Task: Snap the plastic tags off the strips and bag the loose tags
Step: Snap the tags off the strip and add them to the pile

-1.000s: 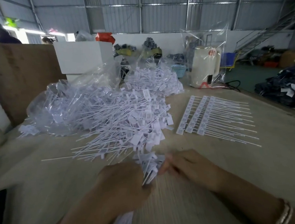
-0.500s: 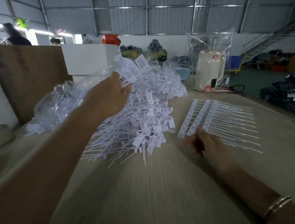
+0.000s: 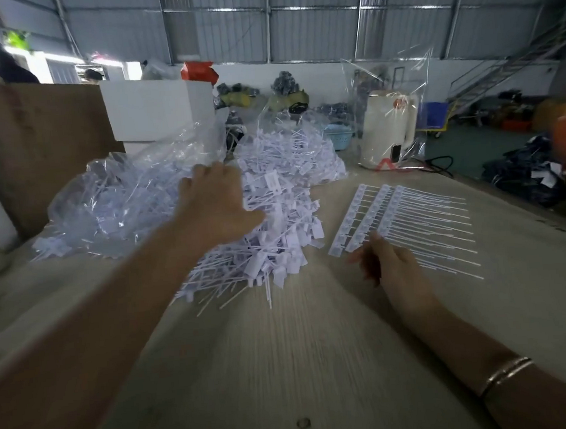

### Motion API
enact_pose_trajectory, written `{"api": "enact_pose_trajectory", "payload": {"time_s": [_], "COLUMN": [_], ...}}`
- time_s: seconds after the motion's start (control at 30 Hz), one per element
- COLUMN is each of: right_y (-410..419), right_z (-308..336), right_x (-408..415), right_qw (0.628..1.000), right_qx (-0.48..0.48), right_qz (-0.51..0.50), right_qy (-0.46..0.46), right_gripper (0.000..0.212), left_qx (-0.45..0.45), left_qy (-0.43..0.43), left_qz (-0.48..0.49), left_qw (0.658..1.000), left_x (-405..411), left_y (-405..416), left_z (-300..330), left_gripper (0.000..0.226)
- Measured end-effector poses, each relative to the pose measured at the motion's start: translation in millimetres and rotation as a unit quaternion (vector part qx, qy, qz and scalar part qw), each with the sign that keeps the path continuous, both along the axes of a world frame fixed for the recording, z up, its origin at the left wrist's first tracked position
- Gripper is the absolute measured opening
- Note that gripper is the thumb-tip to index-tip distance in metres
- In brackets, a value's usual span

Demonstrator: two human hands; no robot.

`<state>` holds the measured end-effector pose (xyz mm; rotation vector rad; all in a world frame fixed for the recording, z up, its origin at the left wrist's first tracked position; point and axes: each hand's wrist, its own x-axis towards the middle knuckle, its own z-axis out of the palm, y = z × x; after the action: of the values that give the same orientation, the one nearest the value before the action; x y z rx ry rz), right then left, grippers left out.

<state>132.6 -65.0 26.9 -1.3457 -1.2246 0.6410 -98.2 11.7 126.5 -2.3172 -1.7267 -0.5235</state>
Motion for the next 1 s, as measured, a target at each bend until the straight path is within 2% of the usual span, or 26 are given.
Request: {"api": "enact_pose_trajectory", "payload": {"time_s": [0.07,0.1,0.17,0.23,0.3,0.4,0.47,0.53,0.63,0.77,1.0], "right_y": [3.3,7.2,20.2,37.4,54.4,72.4,81.1,88.2,94.0,93.5,77.2], "right_z": [2.3,5.4,16.4,30.3,40.4,46.4,46.5,45.1,41.4,48.5,109.5], "right_x": [7.6,13.8,29.6,48.3,65.7,81.3,84.5,86.9,94.2,109.6,116.1], "right_qw": [0.999,0.999,0.994,0.961,0.892,0.743,0.652,0.610,0.584,0.530,0.606], "right_qx": [0.015,0.017,-0.003,-0.035,-0.068,-0.117,-0.128,-0.111,-0.083,-0.059,0.079], "right_qz": [-0.030,-0.040,-0.050,-0.046,-0.026,0.013,0.046,0.057,0.070,0.028,-0.116], "right_qy": [0.019,-0.004,-0.102,-0.269,-0.447,-0.659,-0.746,-0.782,-0.805,-0.845,-0.783], "right_gripper": [0.043,0.033,0.022,0.025,0.038,0.045,0.040,0.032,0.025,0.036,0.051], "left_qx": [0.089,0.105,0.122,0.122,0.090,0.059,0.054,0.040,0.028,0.020,-0.007], "left_qy": [-0.047,-0.060,-0.041,-0.017,-0.004,-0.004,-0.010,-0.026,-0.036,-0.042,-0.043], "left_qz": [-0.126,-0.178,-0.239,-0.261,-0.283,-0.329,-0.346,-0.352,-0.354,-0.358,-0.353], "left_qw": [0.987,0.977,0.962,0.957,0.955,0.942,0.937,0.935,0.934,0.932,0.935], "left_x": [17.8,26.3,39.6,47.4,48.6,46.2,45.9,45.5,45.9,47.2,48.3], "left_y": [-33.6,-50.4,-74.9,-84.8,-87.9,-88.4,-87.7,-86.0,-84.0,-83.0,-81.6], "left_z": [-16.6,-26.6,-47.6,-67.7,-86.7,-107.8,-112.3,-112.8,-113.7,-112.8,-114.6], "left_gripper": [0.051,0.041,0.032,0.027,0.023,0.017,0.017,0.019,0.023,0.022,0.023]}}
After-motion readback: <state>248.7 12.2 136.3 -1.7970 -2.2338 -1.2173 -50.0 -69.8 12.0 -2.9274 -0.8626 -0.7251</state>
